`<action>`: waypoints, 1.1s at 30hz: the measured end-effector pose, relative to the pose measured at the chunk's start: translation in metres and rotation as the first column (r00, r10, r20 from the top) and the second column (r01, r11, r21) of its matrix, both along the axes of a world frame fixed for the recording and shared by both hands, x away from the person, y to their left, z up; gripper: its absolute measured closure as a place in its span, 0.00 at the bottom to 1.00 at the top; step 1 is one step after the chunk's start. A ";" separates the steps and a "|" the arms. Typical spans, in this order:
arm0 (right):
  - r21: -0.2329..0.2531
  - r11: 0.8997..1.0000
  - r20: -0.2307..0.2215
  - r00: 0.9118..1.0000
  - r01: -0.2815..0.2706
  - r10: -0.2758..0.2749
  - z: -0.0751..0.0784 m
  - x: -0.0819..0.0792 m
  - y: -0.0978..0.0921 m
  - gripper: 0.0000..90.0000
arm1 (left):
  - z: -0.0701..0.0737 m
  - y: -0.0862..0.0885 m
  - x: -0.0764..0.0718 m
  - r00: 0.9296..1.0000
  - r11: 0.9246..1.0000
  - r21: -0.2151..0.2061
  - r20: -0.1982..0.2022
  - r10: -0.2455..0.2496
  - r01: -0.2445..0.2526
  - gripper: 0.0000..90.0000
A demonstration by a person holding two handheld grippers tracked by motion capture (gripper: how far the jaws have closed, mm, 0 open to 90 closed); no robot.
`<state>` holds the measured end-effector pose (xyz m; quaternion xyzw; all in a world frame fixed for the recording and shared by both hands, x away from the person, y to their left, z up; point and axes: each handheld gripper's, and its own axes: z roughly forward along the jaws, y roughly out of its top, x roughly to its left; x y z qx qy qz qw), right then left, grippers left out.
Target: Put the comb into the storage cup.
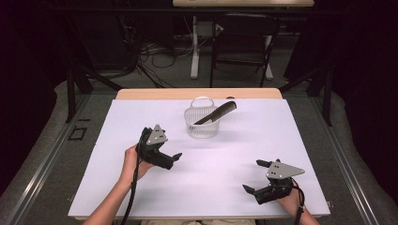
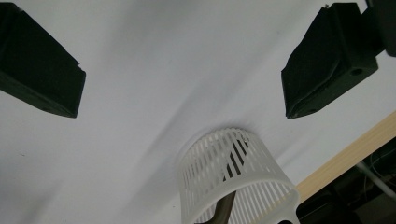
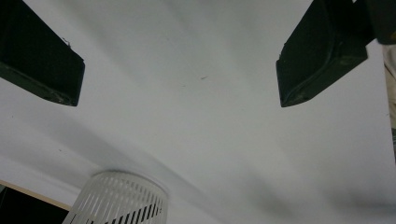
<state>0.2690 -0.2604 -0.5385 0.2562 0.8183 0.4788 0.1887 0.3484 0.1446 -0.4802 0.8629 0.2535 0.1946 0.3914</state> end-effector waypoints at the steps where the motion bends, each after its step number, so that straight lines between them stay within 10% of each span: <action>1: 0.000 1.000 0.000 1.000 -0.001 0.001 0.000 0.000 0.000 0.01 | -0.002 0.001 -0.001 1.000 1.000 0.000 0.000 0.002 -0.002 0.00; 33: -0.001 1.000 0.006 1.000 -0.003 0.003 0.001 -0.001 -0.001 0.01 | -0.036 0.039 -0.059 0.992 0.992 -0.034 0.003 0.124 -0.123 0.00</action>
